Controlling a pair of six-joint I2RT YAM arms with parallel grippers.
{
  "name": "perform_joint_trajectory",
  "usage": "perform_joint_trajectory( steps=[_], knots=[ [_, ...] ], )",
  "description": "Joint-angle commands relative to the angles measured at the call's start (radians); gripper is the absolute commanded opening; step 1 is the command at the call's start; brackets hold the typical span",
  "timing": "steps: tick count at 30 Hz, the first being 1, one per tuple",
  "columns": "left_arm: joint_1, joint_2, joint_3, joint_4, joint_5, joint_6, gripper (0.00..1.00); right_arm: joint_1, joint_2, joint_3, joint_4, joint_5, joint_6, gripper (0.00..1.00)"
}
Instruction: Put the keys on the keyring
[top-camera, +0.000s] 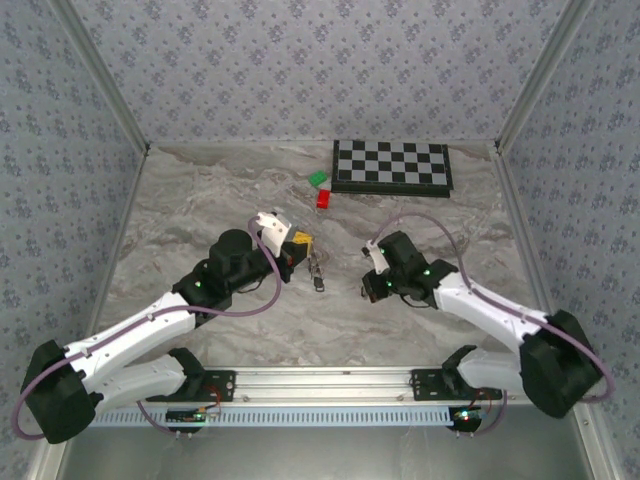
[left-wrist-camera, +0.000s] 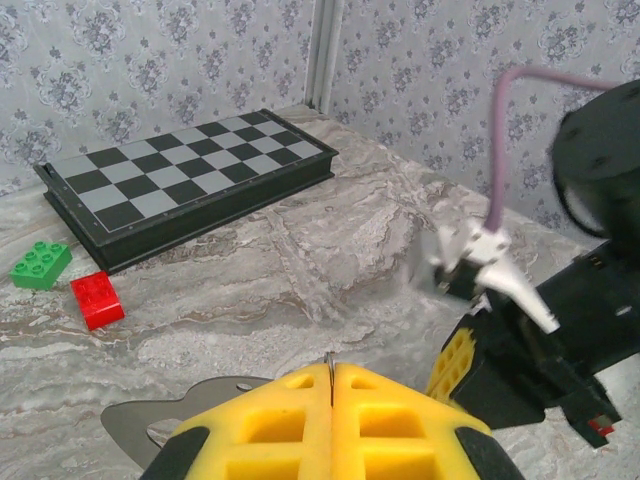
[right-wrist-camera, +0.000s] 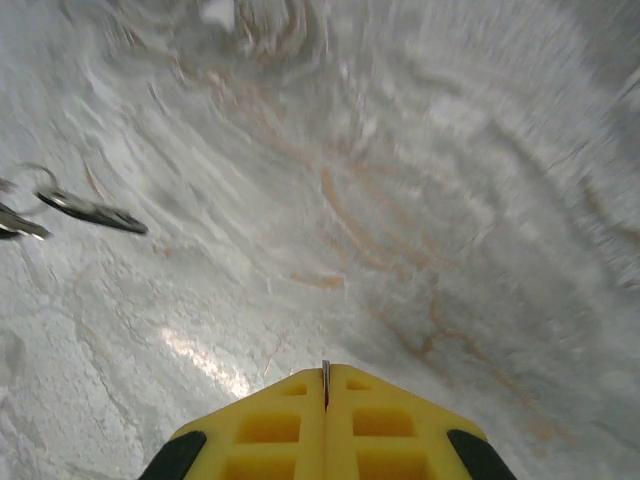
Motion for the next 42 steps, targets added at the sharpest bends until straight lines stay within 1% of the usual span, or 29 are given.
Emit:
perform_joint_trajectory(
  steps=[1, 5, 12, 17, 20, 23, 27, 33, 37, 42],
  knots=[
    [-0.005, 0.004, 0.009, 0.056, 0.018, -0.001, 0.00, 0.010, -0.101, -0.045, 0.077, 0.109, -0.032, 0.00],
    [-0.005, 0.013, 0.003, 0.094, 0.024, 0.003, 0.00, 0.011, -0.238, -0.106, 0.196, 0.145, -0.057, 0.00],
    [-0.004, 0.059, 0.034, 0.131, 0.060, 0.010, 0.00, 0.012, -0.415, -0.183, 0.409, 0.149, -0.121, 0.00],
    [-0.006, 0.098, 0.045, 0.166, 0.088, 0.009, 0.00, 0.008, -0.479, -0.184, 0.489, 0.143, -0.140, 0.00],
    [-0.006, 0.106, 0.033, 0.220, 0.139, 0.035, 0.00, 0.010, -0.484, -0.175, 0.532, 0.120, -0.155, 0.00],
    [-0.009, 0.112, 0.009, 0.293, 0.155, 0.056, 0.00, 0.018, -0.471, -0.146, 0.536, 0.125, -0.164, 0.00],
    [-0.009, 0.118, 0.011, 0.340, 0.214, 0.089, 0.00, 0.019, -0.447, -0.087, 0.482, 0.002, -0.227, 0.00],
    [-0.009, 0.129, 0.110, 0.218, 0.293, 0.091, 0.00, 0.019, -0.427, -0.019, 0.427, -0.127, -0.311, 0.00],
    [-0.010, 0.116, 0.119, 0.221, 0.328, 0.084, 0.00, 0.018, -0.422, 0.005, 0.410, -0.179, -0.366, 0.00],
    [-0.009, 0.085, 0.127, 0.163, 0.357, 0.074, 0.00, 0.019, -0.384, 0.064, 0.345, -0.262, -0.408, 0.00]
  ],
)
